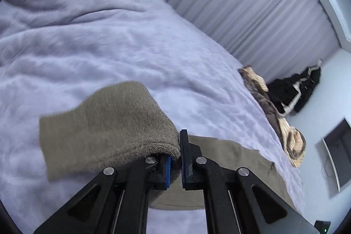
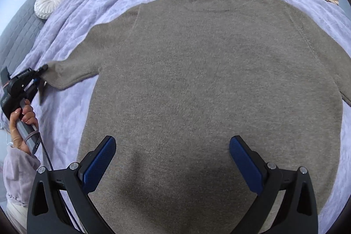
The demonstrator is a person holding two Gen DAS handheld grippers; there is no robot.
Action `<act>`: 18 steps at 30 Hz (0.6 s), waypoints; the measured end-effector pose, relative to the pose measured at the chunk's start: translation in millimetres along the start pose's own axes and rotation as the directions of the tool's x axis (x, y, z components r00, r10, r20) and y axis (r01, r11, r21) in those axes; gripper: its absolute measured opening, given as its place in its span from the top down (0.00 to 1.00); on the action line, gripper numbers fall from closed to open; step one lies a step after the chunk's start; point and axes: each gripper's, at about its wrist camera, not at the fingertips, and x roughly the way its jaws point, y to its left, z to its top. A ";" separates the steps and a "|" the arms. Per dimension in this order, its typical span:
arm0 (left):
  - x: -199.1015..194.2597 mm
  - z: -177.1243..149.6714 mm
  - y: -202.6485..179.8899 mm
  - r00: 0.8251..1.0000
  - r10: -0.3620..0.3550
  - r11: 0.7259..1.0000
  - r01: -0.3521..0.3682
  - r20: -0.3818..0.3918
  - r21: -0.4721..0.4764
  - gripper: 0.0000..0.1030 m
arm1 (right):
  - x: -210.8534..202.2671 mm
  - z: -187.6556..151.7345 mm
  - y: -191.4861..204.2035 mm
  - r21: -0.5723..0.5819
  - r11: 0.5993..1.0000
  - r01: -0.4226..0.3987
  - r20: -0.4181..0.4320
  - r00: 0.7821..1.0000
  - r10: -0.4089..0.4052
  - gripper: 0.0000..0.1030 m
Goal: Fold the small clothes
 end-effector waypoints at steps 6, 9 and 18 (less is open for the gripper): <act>48.4 -28.0 -156.5 0.982 -0.146 0.954 0.172 -0.121 0.247 0.93 | -25.3 -0.3 -34.2 0.067 0.997 -0.029 0.079 0.997 0.024 0.00; 80.6 -68.3 -220.8 0.964 -0.145 0.916 0.217 -0.224 0.338 0.93 | -35.8 -2.5 -63.5 0.127 0.992 -0.020 0.104 0.995 0.007 0.00; 132.8 -180.7 -272.3 0.921 0.046 0.859 0.160 -0.386 0.486 0.15 | -41.0 -17.9 -140.4 0.290 0.956 0.039 0.095 0.993 -0.069 0.00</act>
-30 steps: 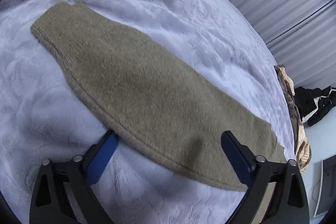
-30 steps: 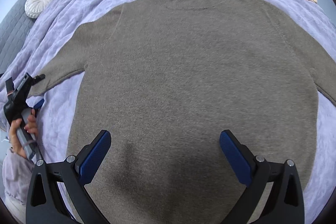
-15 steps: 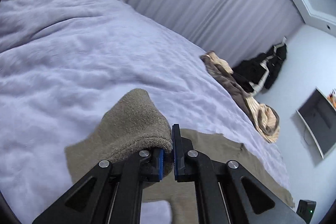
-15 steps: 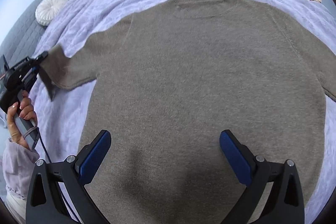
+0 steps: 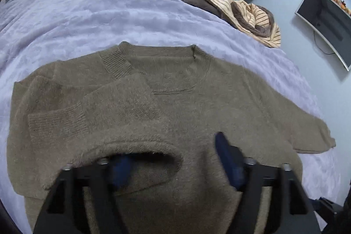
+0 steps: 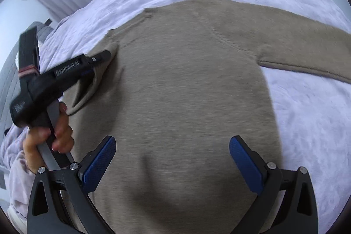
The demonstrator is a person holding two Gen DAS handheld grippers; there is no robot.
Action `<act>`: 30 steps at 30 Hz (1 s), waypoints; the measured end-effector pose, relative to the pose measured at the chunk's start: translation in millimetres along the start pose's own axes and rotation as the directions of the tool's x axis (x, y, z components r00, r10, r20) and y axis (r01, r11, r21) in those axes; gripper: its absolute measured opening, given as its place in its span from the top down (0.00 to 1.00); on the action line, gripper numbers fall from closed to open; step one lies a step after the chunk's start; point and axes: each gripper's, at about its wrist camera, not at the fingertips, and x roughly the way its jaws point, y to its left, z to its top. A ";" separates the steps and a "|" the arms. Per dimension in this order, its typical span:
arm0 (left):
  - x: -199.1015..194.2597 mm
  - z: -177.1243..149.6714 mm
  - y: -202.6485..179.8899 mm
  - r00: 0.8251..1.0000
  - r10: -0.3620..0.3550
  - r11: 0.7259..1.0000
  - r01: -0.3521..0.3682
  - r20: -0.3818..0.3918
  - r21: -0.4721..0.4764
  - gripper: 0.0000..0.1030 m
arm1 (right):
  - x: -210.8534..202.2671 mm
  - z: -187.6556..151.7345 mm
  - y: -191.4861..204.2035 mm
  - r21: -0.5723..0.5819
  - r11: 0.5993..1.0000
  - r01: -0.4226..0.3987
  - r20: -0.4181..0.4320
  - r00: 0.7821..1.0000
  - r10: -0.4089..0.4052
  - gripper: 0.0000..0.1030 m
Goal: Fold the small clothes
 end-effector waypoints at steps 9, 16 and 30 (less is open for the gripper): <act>-96.2 -37.5 76.1 0.969 0.175 0.984 -0.166 0.172 -0.065 0.15 | 8.6 36.3 42.6 -0.221 0.973 0.063 0.083 0.996 -0.045 0.00; -94.0 -46.5 212.8 0.969 0.248 0.872 -0.215 0.018 -0.441 0.15 | 63.9 42.4 187.1 -0.722 0.625 0.297 0.290 0.950 -0.116 0.01; -55.6 -40.0 217.3 0.958 0.278 0.895 -0.284 -0.066 -0.344 0.15 | 83.6 111.8 31.3 0.100 0.972 -0.214 0.104 0.973 0.204 0.87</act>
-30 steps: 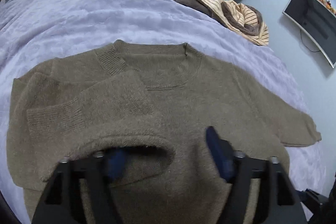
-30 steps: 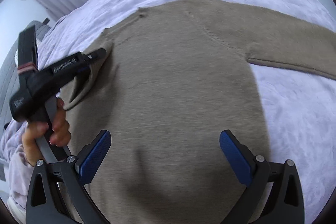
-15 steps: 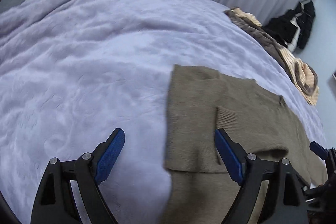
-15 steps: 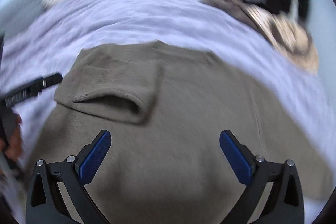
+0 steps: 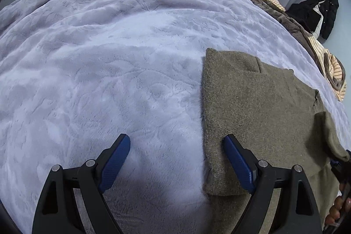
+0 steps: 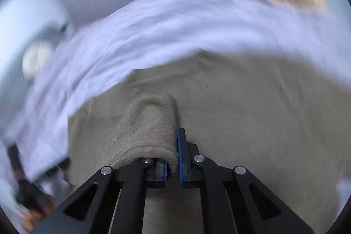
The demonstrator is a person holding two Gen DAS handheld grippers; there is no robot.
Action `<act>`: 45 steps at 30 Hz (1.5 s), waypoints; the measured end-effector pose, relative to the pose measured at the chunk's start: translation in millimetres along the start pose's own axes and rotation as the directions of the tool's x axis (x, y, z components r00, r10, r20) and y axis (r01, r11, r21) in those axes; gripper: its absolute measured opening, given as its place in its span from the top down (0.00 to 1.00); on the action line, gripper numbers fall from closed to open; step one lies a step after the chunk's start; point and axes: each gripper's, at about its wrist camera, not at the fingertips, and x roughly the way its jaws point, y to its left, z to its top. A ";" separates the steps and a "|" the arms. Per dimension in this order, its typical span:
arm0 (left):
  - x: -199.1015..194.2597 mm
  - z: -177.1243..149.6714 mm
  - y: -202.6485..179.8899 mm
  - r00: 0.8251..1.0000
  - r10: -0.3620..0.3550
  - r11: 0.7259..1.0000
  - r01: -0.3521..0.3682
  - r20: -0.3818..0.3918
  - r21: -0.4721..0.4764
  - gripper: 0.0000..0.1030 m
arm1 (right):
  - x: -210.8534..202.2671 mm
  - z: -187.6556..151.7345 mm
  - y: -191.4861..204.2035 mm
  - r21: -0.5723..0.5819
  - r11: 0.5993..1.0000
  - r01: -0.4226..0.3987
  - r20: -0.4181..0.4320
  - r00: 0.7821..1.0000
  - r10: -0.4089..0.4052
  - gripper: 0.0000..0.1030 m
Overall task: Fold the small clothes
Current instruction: 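Lay the held sleeve across the sweater body and open the right tool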
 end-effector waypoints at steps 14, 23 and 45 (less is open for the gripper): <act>4.1 26.6 -18.6 0.996 0.089 0.995 -0.090 0.030 0.040 0.15 | -18.9 22.3 -26.7 0.126 0.991 -0.037 0.070 0.997 0.028 0.93; 6.5 23.4 -17.9 0.987 0.161 0.983 -0.162 0.025 0.085 0.14 | -34.3 -6.5 -74.3 0.240 0.970 -0.027 0.064 0.998 0.012 0.94; -11.1 20.1 -9.0 0.950 -0.253 0.962 0.267 -0.182 0.058 0.90 | -40.1 -10.3 -43.6 0.184 0.975 -0.124 0.068 0.991 0.113 0.94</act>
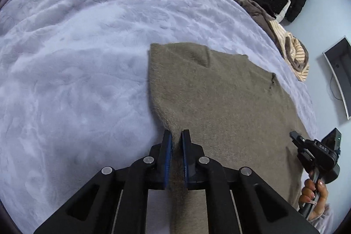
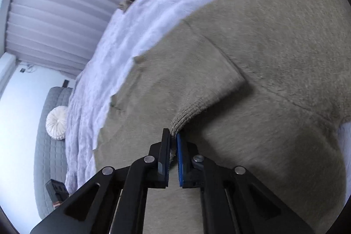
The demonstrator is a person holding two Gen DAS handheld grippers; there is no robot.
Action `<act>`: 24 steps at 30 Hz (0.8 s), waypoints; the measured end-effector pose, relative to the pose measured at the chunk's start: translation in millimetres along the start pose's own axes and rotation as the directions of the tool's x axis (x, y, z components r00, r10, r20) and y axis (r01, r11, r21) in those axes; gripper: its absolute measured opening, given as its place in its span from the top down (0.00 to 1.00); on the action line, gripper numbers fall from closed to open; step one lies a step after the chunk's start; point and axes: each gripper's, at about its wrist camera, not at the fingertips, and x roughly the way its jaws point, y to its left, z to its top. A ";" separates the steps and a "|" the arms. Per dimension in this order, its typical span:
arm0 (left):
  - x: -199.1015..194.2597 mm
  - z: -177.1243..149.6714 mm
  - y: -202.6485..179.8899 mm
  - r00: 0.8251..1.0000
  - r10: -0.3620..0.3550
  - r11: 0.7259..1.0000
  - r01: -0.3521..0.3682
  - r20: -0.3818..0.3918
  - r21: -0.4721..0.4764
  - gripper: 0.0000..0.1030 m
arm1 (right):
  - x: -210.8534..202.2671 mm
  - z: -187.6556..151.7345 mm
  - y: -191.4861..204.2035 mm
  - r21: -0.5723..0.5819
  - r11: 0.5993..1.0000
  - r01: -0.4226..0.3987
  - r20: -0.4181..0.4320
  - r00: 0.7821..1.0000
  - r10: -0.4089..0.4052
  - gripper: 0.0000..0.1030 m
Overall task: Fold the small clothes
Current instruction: 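Lay the held sleeve across the sweater body and open the right tool, then grasp the cuff of the other sleeve with the right tool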
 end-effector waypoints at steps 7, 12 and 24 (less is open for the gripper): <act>5.2 -17.1 11.1 0.998 0.061 0.998 -0.060 0.012 -0.011 0.89 | -5.7 -22.7 -39.8 0.095 0.995 -0.004 -0.027 1.000 0.006 0.93; -4.0 -18.7 7.7 0.998 0.055 0.998 -0.054 0.030 -0.039 0.64 | -22.1 -12.3 -47.7 0.118 0.993 0.012 -0.008 1.000 -0.011 0.86; -32.0 -53.7 -37.7 0.981 0.152 0.985 -0.161 0.120 0.064 0.09 | -41.5 -29.6 -37.5 0.051 0.998 0.022 -0.058 0.998 -0.020 0.58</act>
